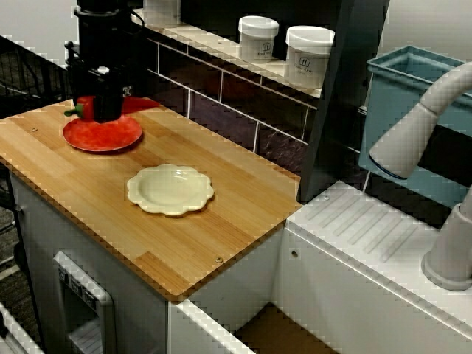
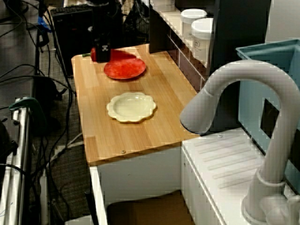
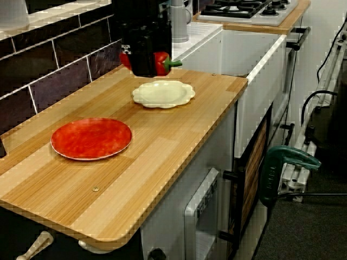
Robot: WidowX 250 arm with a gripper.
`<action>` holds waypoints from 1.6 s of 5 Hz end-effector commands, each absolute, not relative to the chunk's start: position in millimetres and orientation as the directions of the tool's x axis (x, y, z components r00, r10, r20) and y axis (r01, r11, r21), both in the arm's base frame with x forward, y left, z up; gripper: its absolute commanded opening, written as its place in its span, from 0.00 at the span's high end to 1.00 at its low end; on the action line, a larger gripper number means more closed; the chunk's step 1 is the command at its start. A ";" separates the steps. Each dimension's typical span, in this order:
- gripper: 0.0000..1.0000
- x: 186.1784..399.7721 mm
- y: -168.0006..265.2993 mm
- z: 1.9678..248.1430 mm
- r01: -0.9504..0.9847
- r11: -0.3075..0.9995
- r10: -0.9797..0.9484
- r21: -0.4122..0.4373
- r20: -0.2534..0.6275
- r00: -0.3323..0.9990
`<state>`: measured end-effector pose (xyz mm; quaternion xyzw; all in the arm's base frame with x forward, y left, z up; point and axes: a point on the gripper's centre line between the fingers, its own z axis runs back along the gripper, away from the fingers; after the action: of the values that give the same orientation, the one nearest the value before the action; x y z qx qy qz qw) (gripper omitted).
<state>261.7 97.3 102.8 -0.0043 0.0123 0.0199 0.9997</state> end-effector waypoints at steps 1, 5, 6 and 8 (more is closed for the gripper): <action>1.00 278.7 153.9 112.0 -0.149 0.986 0.147 0.068 0.043 0.988; 1.00 289.8 184.8 72.4 -0.173 0.977 0.177 0.120 -0.019 0.984; 0.56 290.5 179.8 67.2 -0.163 0.978 0.170 0.132 -0.039 0.985; 0.00 287.1 176.6 68.4 -0.147 0.981 0.153 0.126 -0.039 0.987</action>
<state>292.0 174.0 47.4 0.0504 0.0472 0.0753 0.9948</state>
